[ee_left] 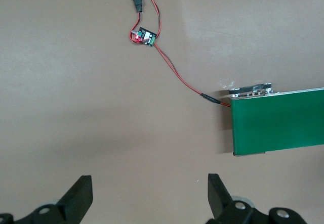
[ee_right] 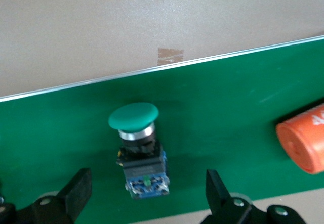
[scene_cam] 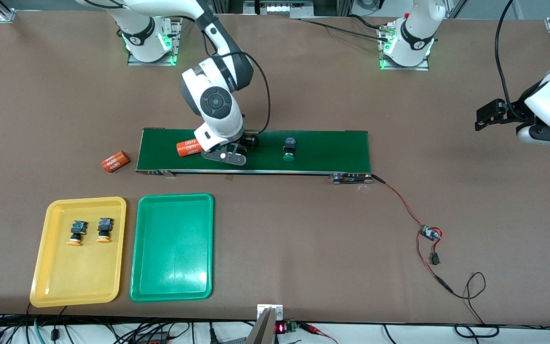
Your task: Sort buttons by color to trays
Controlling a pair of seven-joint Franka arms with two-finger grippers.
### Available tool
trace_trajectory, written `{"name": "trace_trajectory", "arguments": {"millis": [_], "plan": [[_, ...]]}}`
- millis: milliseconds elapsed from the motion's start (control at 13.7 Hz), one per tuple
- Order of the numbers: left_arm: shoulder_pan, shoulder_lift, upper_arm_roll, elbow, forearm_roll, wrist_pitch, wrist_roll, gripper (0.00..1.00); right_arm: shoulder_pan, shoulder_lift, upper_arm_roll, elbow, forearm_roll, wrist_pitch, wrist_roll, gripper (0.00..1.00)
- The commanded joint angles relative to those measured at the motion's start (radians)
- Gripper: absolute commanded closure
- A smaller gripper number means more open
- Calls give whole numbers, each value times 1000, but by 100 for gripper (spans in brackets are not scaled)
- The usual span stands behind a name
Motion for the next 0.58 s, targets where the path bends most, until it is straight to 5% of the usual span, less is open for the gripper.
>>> {"name": "trace_trajectory", "arguments": {"millis": [0,146,437,510], "plan": [[3,-2,-6,3,28,0,-6,0,9,17,0,-9,-7,31,31,0],[3,-2,-6,3,28,-3,-6,0,6,31,2,-11,-4,31,37,0],[2,-3,-6,4,28,-5,-6,0,2,20,0,-34,-5,19,40,68],[2,-2,-6,6,28,-2,-6,0,0,15,0,-31,-4,19,42,79]]}}
